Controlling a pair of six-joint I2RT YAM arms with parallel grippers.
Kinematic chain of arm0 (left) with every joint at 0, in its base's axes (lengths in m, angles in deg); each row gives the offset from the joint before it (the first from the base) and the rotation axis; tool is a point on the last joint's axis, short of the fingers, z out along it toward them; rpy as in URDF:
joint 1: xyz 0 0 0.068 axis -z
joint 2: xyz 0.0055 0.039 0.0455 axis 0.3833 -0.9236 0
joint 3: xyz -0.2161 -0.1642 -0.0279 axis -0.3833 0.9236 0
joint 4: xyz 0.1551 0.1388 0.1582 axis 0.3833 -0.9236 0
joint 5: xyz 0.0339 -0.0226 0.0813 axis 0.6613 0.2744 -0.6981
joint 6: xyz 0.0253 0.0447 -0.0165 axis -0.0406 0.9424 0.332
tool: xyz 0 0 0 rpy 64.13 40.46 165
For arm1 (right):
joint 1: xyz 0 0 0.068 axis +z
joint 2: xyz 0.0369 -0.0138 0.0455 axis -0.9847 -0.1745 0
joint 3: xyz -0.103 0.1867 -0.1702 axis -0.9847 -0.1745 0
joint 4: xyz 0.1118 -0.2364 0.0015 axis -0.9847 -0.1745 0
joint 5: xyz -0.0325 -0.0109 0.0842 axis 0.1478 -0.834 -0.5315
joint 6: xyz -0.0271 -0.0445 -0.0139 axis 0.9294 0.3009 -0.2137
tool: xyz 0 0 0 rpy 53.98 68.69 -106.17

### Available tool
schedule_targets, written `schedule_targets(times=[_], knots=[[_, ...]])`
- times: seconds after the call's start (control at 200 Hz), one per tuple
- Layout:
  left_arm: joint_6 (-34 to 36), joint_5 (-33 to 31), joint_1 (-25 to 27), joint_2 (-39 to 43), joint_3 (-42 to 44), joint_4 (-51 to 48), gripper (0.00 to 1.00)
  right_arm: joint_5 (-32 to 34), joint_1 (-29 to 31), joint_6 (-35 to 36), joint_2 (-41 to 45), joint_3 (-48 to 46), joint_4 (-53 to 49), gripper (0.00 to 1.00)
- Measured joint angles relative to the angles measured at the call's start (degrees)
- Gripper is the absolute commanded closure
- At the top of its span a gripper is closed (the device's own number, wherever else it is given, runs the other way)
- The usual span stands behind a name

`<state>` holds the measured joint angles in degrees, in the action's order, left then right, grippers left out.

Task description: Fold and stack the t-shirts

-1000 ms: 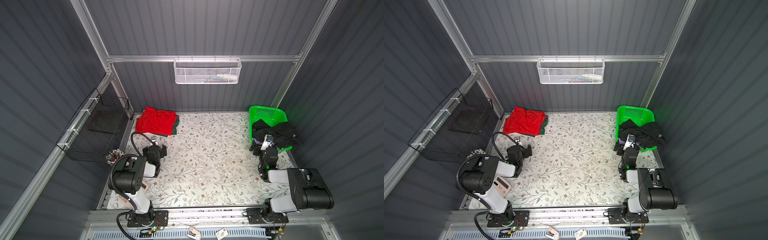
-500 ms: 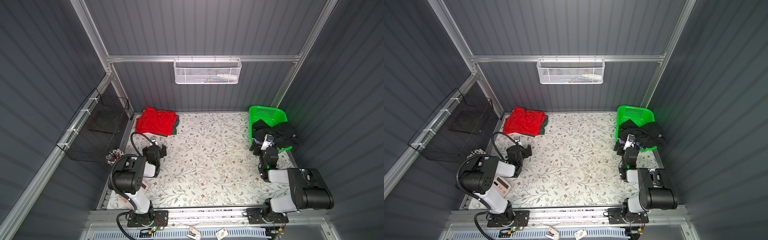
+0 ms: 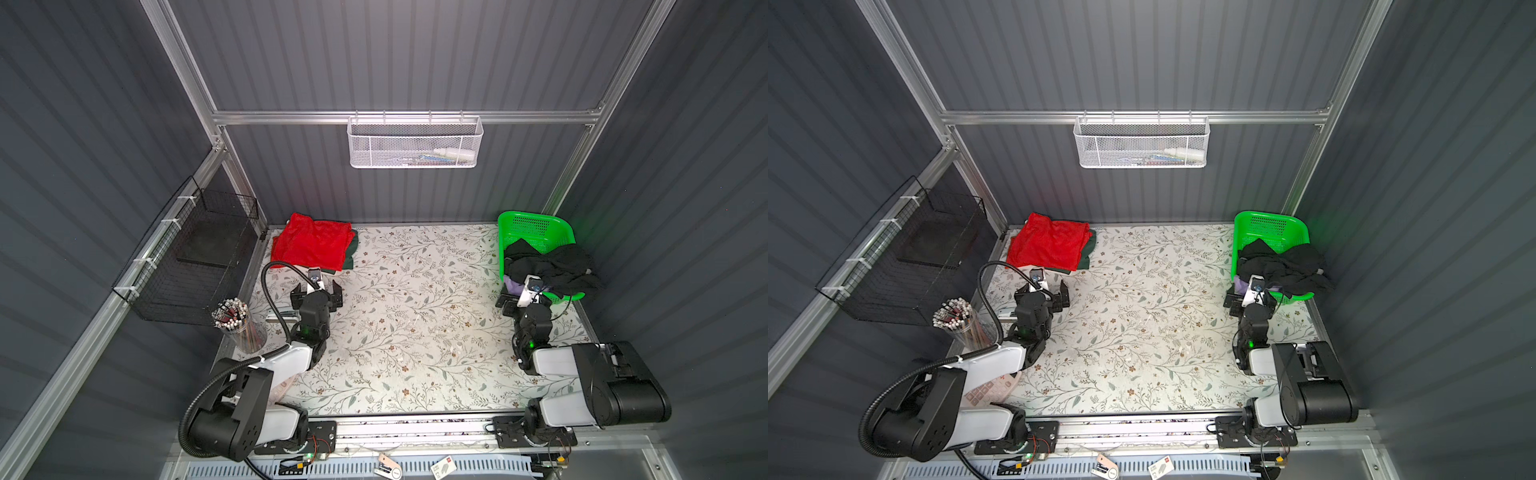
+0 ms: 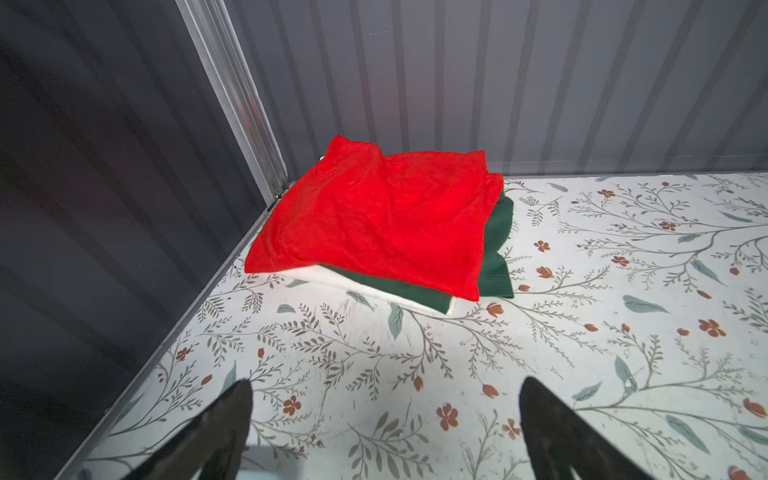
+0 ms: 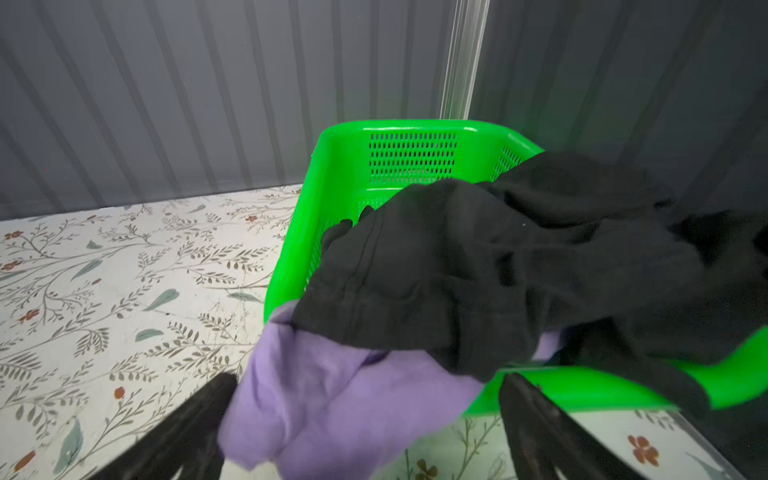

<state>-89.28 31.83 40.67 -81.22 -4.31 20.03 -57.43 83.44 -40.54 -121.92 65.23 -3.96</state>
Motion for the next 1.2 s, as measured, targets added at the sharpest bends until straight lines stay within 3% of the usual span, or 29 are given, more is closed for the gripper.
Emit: schedule_targets(times=[0.075,0.12,0.22,0.34,0.535,0.725,0.856,0.981,1.201], knots=[[-0.61,0.11,0.00,-0.07,-1.05,-3.61,0.00,2.78,1.57,0.55,4.66,0.83,-5.95,0.01],[-1.18,0.22,0.00,-0.26,-1.97,-5.81,0.00,3.21,2.34,-0.22,11.43,3.10,-14.80,0.01],[-3.02,1.66,0.00,-1.42,-5.33,-9.86,0.00,2.69,1.29,-4.28,24.20,14.38,-30.47,0.01],[-5.92,5.70,0.59,-2.62,-10.21,-14.27,0.00,4.50,-0.26,-10.91,27.65,29.29,-45.33,0.01],[-9.40,16.22,4.04,-5.14,-25.70,-28.79,0.00,-2.25,-7.52,-20.76,17.99,46.45,-69.72,0.01],[-8.72,24.39,12.20,-8.90,-42.58,-43.71,0.00,-11.52,-12.96,-24.57,3.56,56.81,-91.34,0.01],[-9.75,30.80,15.32,-8.90,-43.67,-46.82,0.00,-17.09,-17.62,-25.83,-4.13,63.25,-101.13,0.01],[-11.96,34.21,15.61,-9.03,-41.48,-46.90,0.00,-18.03,-19.96,-25.68,-6.99,63.84,-104.56,0.02],[-16.55,37.31,15.98,-12.83,-38.14,-46.62,0.00,-19.17,-20.98,-23.91,-11.61,64.65,-106.16,0.32]])
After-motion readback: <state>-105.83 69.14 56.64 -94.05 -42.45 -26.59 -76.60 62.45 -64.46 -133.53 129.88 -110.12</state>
